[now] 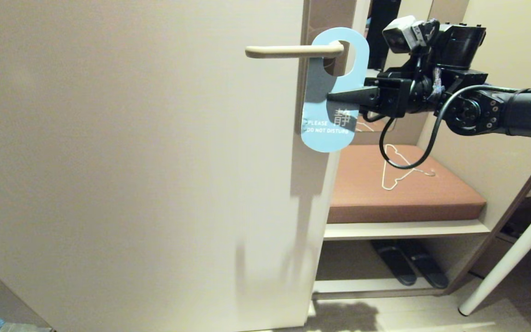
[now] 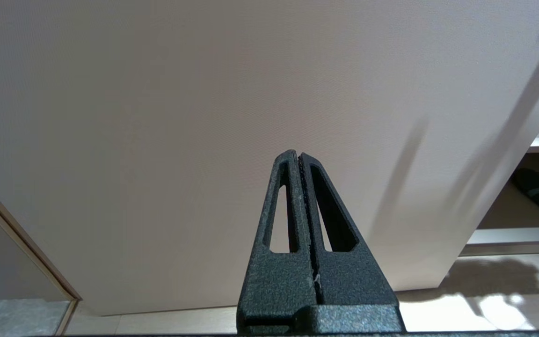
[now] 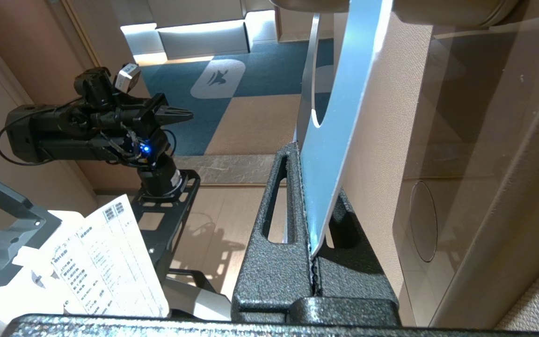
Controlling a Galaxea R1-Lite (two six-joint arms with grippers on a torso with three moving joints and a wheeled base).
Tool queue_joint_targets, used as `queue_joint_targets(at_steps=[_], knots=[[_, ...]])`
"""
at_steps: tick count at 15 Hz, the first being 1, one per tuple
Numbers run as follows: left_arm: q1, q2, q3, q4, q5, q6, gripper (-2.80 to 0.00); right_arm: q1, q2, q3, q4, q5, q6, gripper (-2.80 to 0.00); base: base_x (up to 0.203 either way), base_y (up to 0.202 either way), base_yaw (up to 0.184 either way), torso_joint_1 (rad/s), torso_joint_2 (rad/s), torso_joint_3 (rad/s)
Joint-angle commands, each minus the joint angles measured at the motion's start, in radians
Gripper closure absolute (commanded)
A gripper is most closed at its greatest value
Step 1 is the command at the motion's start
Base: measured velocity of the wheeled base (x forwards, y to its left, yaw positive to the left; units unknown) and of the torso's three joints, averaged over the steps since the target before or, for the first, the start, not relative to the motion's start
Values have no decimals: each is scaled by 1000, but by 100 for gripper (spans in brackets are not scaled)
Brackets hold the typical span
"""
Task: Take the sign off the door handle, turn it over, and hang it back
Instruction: Take down the sign
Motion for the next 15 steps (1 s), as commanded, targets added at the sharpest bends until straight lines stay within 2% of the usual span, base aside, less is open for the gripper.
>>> queue_joint_targets(at_steps=[1, 4, 6, 15], knots=[[0, 1, 0, -1, 1, 0, 0, 0, -6, 2, -3, 8, 1, 0, 0, 0, 0, 0, 0, 0], [0, 1, 0, -1, 1, 0, 0, 0, -12, 10, -2, -6, 1, 0, 0, 0, 0, 0, 0, 0], [0, 1, 0, -1, 1, -1, 0, 0, -17, 16, -2, -53, 1, 0, 0, 0, 0, 0, 0, 0], [0, 1, 0, -1, 1, 0, 0, 0, -53, 51, -2, -63, 0, 0, 0, 0, 0, 0, 0, 0]])
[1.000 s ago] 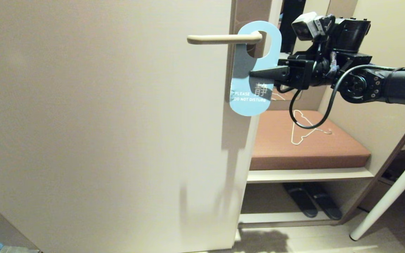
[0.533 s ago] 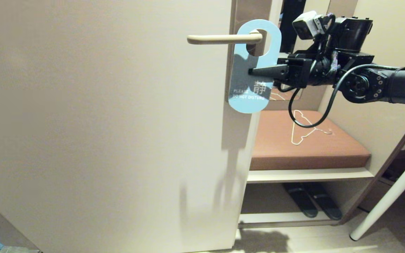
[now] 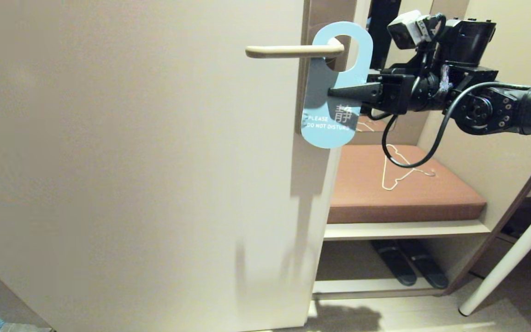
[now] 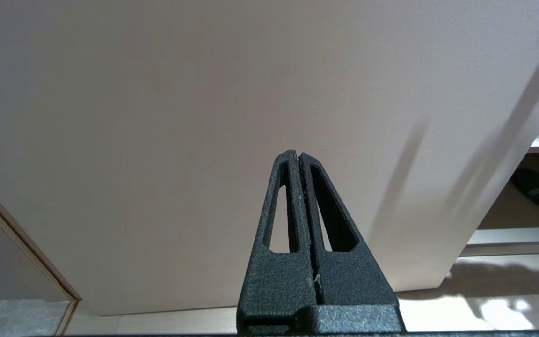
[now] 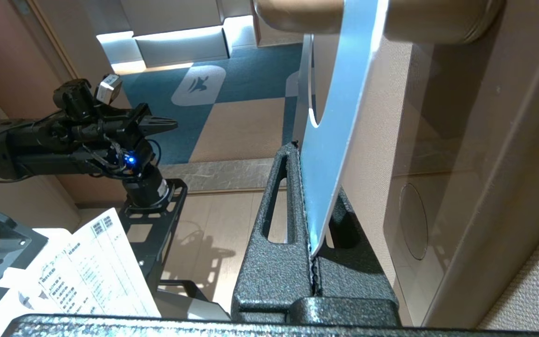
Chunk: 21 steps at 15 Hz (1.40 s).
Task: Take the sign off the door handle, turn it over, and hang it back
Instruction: Take down the sign
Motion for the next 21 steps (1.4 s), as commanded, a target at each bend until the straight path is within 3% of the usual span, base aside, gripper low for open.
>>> queue_joint_targets(at_steps=[1, 4, 12, 15, 21], knots=[[0, 1, 0, 0, 1, -1, 0, 0, -9, 3, -2, -2, 1, 0, 0, 0, 0, 0, 0, 0], [0, 1, 0, 0, 1, -1, 0, 2, -19, 11, -2, -67, 1, 0, 0, 0, 0, 0, 0, 0], [0, 1, 0, 0, 1, 0, 0, 2, -63, 63, -4, -84, -1, 0, 0, 0, 0, 0, 0, 0], [0, 1, 0, 0, 1, 0, 0, 11, -79, 83, -3, -168, -3, 0, 0, 0, 0, 0, 0, 0], [0, 1, 0, 0, 1, 0, 0, 29, -103, 115, -4, -233, -5, 0, 0, 0, 0, 0, 0, 0]])
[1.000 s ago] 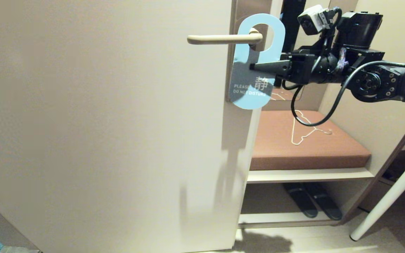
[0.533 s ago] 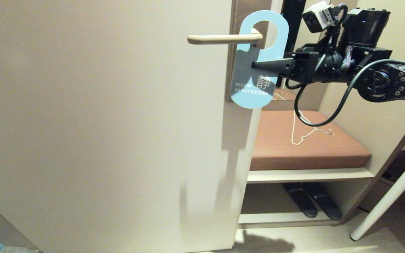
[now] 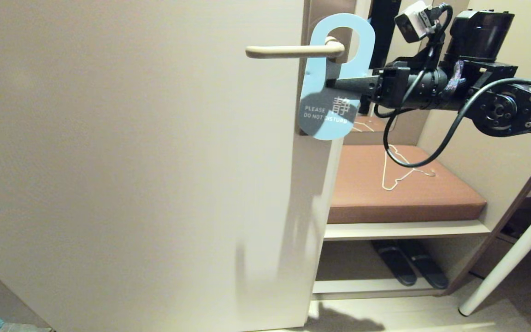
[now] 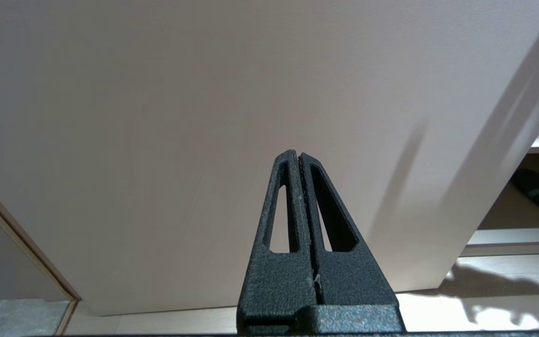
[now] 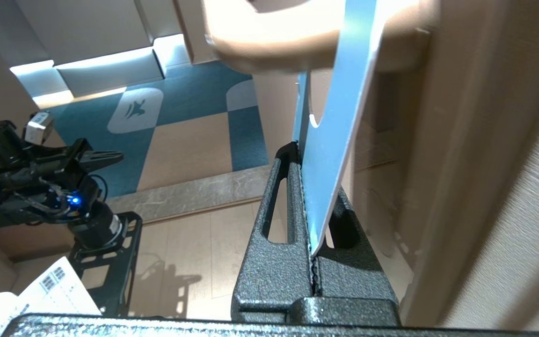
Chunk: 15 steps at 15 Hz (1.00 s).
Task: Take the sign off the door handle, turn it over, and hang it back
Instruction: Take down the sign
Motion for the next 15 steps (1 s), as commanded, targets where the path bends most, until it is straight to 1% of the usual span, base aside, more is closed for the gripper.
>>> queue_joint_targets(at_steps=[1, 9, 13, 15], knots=[[0, 1, 0, 0, 1, -1, 0, 4, -12, 8, -2, 4, 1, 0, 0, 0, 0, 0, 0, 0], [0, 1, 0, 0, 1, 0, 0, 48, -54, 60, -2, -125, -3, 0, 0, 0, 0, 0, 0, 0], [0, 1, 0, 0, 1, 1, 0, 58, -83, 109, -1, -177, -31, 0, 0, 0, 0, 0, 0, 0], [0, 1, 0, 0, 1, 1, 0, 66, -96, 126, -1, -230, -31, 0, 0, 0, 0, 0, 0, 0]])
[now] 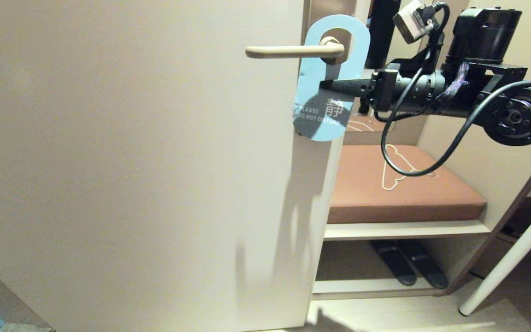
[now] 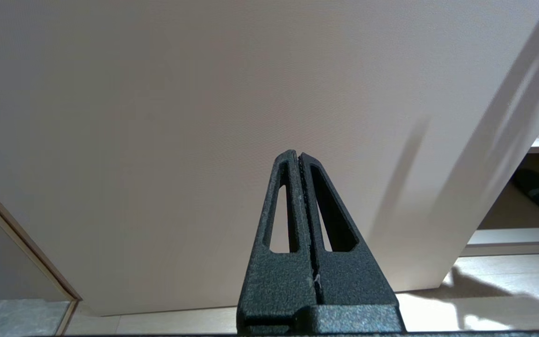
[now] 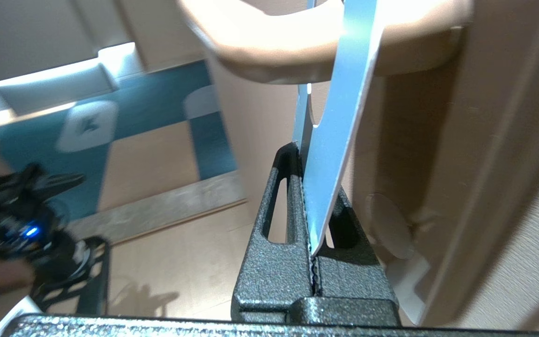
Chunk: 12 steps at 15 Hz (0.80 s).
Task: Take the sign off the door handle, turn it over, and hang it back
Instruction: Take down the sign
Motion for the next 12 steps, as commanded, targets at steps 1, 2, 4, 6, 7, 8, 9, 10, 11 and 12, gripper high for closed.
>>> queue_joint_targets(at_steps=[1, 2, 4, 6, 7, 8, 9, 10, 11, 12], knots=[[0, 1, 0, 0, 0, -1, 0, 6, -16, 16, -1, -18, 1, 0, 0, 0, 0, 0, 0, 0], [0, 1, 0, 0, 0, -2, 0, 12, -22, 22, -1, -41, 1, 0, 0, 0, 0, 0, 0, 0], [0, 1, 0, 0, 0, -2, 0, 30, -29, 35, -1, -104, 1, 0, 0, 0, 0, 0, 0, 0], [0, 1, 0, 0, 0, -2, 0, 53, -36, 45, -1, -154, 0, 0, 0, 0, 0, 0, 0, 0], [0, 1, 0, 0, 0, -1, 0, 62, -37, 46, -1, -173, -2, 0, 0, 0, 0, 0, 0, 0], [0, 1, 0, 0, 0, 0, 0, 71, -37, 46, 0, -204, -13, 0, 0, 0, 0, 0, 0, 0], [0, 1, 0, 0, 0, -1, 0, 84, -37, 47, 2, -236, -29, 0, 0, 0, 0, 0, 0, 0], [0, 1, 0, 0, 0, -1, 0, 93, -43, 53, 5, -257, -43, 0, 0, 0, 0, 0, 0, 0], [0, 1, 0, 0, 0, 0, 0, 101, -45, 59, 5, -262, -49, 0, 0, 0, 0, 0, 0, 0], [0, 1, 0, 0, 0, -1, 0, 107, -49, 64, 5, -279, -51, 0, 0, 0, 0, 0, 0, 0]])
